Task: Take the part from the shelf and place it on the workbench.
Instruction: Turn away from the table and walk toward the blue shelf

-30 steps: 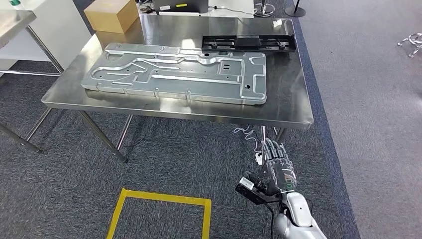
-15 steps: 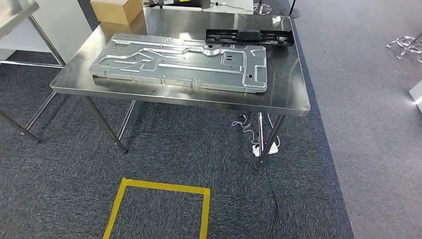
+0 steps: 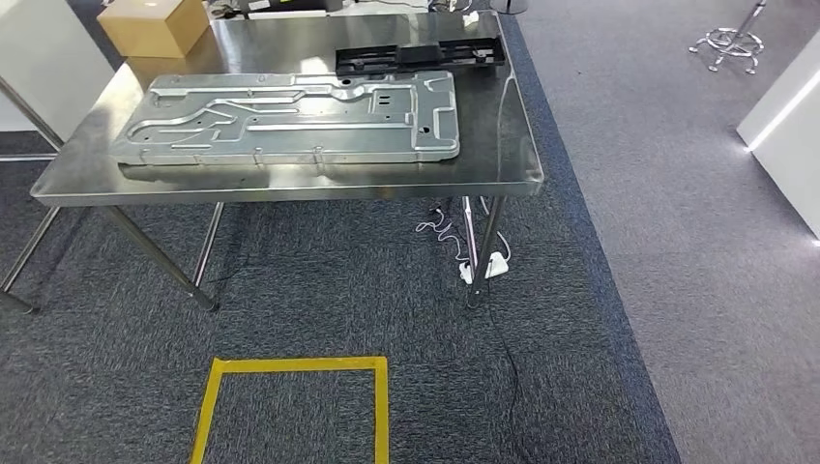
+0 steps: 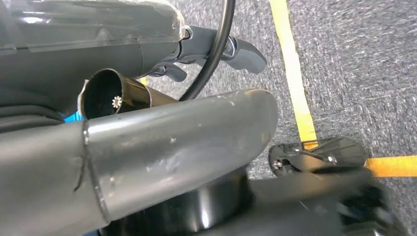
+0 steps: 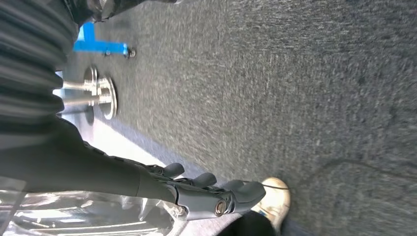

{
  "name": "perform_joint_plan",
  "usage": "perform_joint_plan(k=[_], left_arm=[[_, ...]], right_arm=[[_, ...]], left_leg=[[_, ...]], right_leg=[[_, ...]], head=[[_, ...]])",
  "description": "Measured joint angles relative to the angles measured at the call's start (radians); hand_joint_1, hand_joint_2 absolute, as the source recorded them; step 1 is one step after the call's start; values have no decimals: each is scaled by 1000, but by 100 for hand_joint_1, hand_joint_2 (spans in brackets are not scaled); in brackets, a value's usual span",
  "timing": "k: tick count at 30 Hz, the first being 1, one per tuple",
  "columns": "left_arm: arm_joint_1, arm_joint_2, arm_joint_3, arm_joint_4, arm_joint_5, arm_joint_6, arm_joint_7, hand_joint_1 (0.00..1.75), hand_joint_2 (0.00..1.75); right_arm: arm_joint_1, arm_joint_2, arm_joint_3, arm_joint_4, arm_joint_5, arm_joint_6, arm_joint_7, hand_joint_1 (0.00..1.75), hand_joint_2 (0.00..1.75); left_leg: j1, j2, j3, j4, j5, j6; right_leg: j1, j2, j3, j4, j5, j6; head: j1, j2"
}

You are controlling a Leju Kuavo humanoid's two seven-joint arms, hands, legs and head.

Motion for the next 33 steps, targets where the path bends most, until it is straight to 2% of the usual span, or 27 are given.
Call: perform_joint_plan(k=[1, 2, 3, 4, 5, 7, 8, 9, 11, 12, 13, 14, 15, 17, 18, 19, 20, 21, 23, 24, 26, 27, 29, 30, 31, 32, 33], left_arm=[[3, 0, 0, 0, 0, 0, 4, 0, 0], [5, 0, -1, 0, 0, 0, 8, 0, 0], [7, 0, -1, 0, 0, 1, 11, 0, 0], [8, 0, -1, 0, 0, 1, 13, 0, 0], [8, 1, -1, 0, 0, 1, 13, 0, 0], [8, 1, -2, 0, 0, 1, 14, 0, 0], [8, 2, -3, 0, 0, 1, 14, 0, 0], [7, 2, -3, 0, 0, 1, 14, 0, 0], [5, 3, -4, 0, 0, 3, 16, 0, 0], [4, 3, -5, 0, 0, 5, 16, 0, 0], [4, 4, -5, 0, 1, 6, 16, 0, 0], [4, 4, -5, 0, 1, 7, 16, 0, 0], [5, 4, -5, 0, 2, 7, 16, 0, 0], [8, 6, -5, 0, 6, 9, 16, 0, 0], [9, 7, -5, 0, 9, 9, 17, 0, 0], [9, 8, -5, 0, 12, 10, 17, 0, 0], [8, 8, -5, 0, 15, 12, 17, 0, 0], [6, 8, -5, 0, 17, 13, 17, 0, 0], [4, 9, -5, 0, 19, 16, 16, 0, 0], [3, 9, -5, 0, 19, 17, 16, 0, 0], [0, 10, -5, 0, 18, 19, 17, 0, 0], [-2, 10, -5, 0, 18, 19, 17, 0, 0], [-2, 10, -5, 0, 19, 19, 18, 0, 0], [-1, 11, -5, 0, 19, 19, 20, 0, 0], [1, 11, -5, 0, 19, 19, 23, 0, 0], [4, 11, -5, 0, 19, 19, 25, 0, 0], [5, 11, -5, 0, 19, 19, 27, 0, 0]], right_arm=[[-1, 0, -2, 0, 1, 0, 0, 0, 175], [-2, 1, -4, 1, 3, -1, 0, 0, 175], [-1, 1, -6, 2, 3, -1, 0, 0, 175], [-1, 2, -8, 3, 3, -1, 0, 0, 175], [0, 3, -9, 4, 3, -1, 0, 0, 175], [-1, 6, -10, 5, 4, -1, 0, 0, 175], [-3, 7, -10, 6, 5, -1, 0, 0, 175], [-3, 8, -10, 6, 6, -1, -1, 0, 175], [-2, 8, -11, 8, 9, -1, -2, 0, 175], [-1, 8, -13, 9, 11, -1, -3, 0, 175], [0, 8, -15, 10, 13, -1, -4, 0, 175], [-1, 8, -17, 11, 14, -1, -6, 0, 175], [-3, 8, -19, 11, 16, -1, -8, 0, 175], [-6, 9, -21, 11, 18, -1, -11, 0, 175], [-6, 9, -23, 11, 18, -1, -12, 0, 175], [-5, 9, -24, 12, 18, -1, -12, 0, 175], [-4, 8, -26, 12, 18, -1, -13, 0, 175], [-3, 8, -27, 12, 19, -1, -13, 0, 175], [-7, 9, -29, 12, 19, -2, -16, 0, 175], [-8, 9, -31, 12, 18, -2, -17, 0, 175], [-7, 9, -36, 12, 16, -4, -19, 0, 175], [-6, 10, -39, 12, 14, -5, -19, 0, 175], [-7, 13, -45, 13, 11, -7, -19, 0, 175], [-9, 14, -47, 13, 10, -7, -19, 0, 175], [-10, 14, -49, 13, 9, -7, -19, 0, 175], [-11, 14, -51, 13, 9, -7, -19, 0, 175], [-10, 15, -52, 13, 9, -7, -19, 0, 175]], left_leg=[[2, -11, -30, 67, -31, -3], [3, -15, -53, 119, -47, -4], [4, -17, -62, 138, -44, -4], [4, -19, -53, 119, -21, -2], [4, -26, -26, 64, 15, 1], [6, -76, 37, -73, 74, 11], [5, -98, 56, -117, 87, 15], [4, -111, 63, -138, 90, 19], [3, -94, 62, -145, 97, 28], [5, -80, 63, -151, 104, 36], [6, -65, 63, -158, 111, 44], [8, -50, 62, -164, 118, 51], [6, -35, 59, -164, 121, 55], [1, -3, 50, -161, 122, 58], [0, 13, 47, -158, 122, 57], [-1, 28, 44, -156, 121, 56], [-1, 41, 43, -153, 120, 55], [-1, 52, 44, -151, 118, 52], [-6, 71, 44, -145, 112, 41], [-8, 79, 45, -143, 109, 36], [-9, 92, 50, -143, 106, 26], [-8, 86, 52, -139, 100, 19], [-3, 44, 35, -90, 60, 8], [0, 15, 12, -36, 26, 3], [2, -3, -19, 32, -10, 1], [4, -12, -48, 97, -36, -2], [5, -16, -67, 137, -43, -3]], right_leg=[[0, 13, -6, 1, 3, -2], [0, 27, -11, 2, 7, -2], [0, 41, -15, 4, 9, 0], [0, 56, -18, 5, 12, 2], [0, 70, -19, 6, 14, 6], [-1, 96, -24, 9, 19, 14], [-1, 107, -27, 9, 23, 20], [-2, 117, -31, 9, 27, 27], [-4, 138, -37, 3, 38, 43], [-4, 132, -42, 8, 35, 47], [-2, 113, -54, 27, 21, 50], [-1, 85, -74, 66, -7, 51], [0, 53, -101, 124, -43, 52], [0, 24, -153, 249, -104, 58], [-1, 18, -160, 278, -111, 61], [-1, 13, -146, 268, -99, 62], [-1, 6, -112, 217, -73, 61], [0, -12, -65, 142, -45, 58], [7, -43, 1, 27, -13, 45], [10, -49, 13, 4, -11, 38], [11, -31, 10, 0, -9, 26], [9, -23, 10, -3, -6, 20], [2, -5, 10, -9, 1, 8], [2, 4, 8, -9, 4, 4], [2, 15, 4, -8, 6, 1], [2, 27, 0, -7, 8, -1], [2, 41, -2, -4, 9, -2]], head=[[0, 0], [0, 0], [0, 0], [0, 0], [0, 0], [0, 0], [0, 0], [0, 0], [0, 0], [0, 0], [2, 0], [4, 0], [6, 0], [8, 0], [8, 0], [8, 0], [8, 0], [8, 0], [8, 0], [8, 0], [8, 0], [8, 0], [7, 0], [7, 0], [6, 0], [6, 0], [6, 0]])
